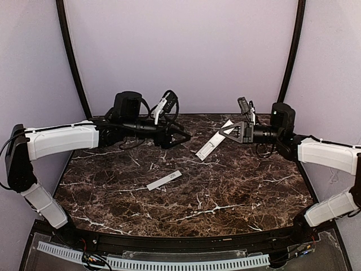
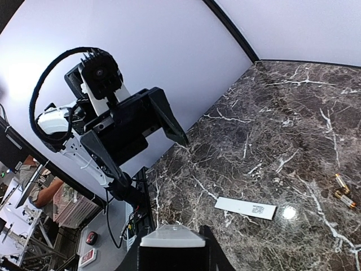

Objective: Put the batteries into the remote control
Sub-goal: Pass from the left arm to the right, then pick up the battery from the center of the board.

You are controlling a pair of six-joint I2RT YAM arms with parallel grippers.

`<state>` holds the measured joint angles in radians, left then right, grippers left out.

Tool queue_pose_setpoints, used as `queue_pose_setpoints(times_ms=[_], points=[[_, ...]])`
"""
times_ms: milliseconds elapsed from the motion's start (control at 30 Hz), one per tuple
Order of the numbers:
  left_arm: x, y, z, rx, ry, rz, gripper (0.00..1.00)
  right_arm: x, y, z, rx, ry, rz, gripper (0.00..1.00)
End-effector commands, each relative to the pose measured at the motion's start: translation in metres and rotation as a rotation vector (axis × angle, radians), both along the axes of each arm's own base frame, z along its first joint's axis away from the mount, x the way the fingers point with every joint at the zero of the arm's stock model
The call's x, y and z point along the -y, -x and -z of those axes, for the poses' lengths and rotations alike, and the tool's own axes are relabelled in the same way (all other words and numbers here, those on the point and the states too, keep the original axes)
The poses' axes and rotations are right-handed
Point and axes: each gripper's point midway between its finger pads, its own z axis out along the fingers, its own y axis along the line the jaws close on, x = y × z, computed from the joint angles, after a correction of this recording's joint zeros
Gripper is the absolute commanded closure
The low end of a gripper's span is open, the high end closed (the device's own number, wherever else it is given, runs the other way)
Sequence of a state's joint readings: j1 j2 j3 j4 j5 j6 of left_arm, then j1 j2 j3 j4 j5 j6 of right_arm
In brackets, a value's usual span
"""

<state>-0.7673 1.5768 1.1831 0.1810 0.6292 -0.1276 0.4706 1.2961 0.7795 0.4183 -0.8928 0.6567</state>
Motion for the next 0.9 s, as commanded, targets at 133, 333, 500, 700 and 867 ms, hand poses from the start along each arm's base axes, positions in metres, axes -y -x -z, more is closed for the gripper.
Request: queue_pose_setpoints(times_ms=[133,333,500,700,867], points=[[-0.014,-0.049,0.037,0.078,-0.304,-0.022,0.32,0.044,-0.012,0.021,-0.017,0.028,0.108,1.00],[-0.007,-0.092,0.079,0.200,-0.501,0.055,0.37,0.064,-0.015,0.033,-0.050,0.016,0.150,1.00],[0.002,-0.126,0.102,0.312,-0.590,0.088,0.46,0.074,-0.014,0.039,-0.063,0.014,0.159,1.00],[0.013,-0.146,0.142,0.327,-0.643,0.125,0.52,0.083,-0.016,0.044,-0.073,0.009,0.167,1.00],[0.020,-0.164,0.168,0.365,-0.694,0.142,0.56,0.085,-0.018,0.047,-0.086,0.002,0.161,1.00]])
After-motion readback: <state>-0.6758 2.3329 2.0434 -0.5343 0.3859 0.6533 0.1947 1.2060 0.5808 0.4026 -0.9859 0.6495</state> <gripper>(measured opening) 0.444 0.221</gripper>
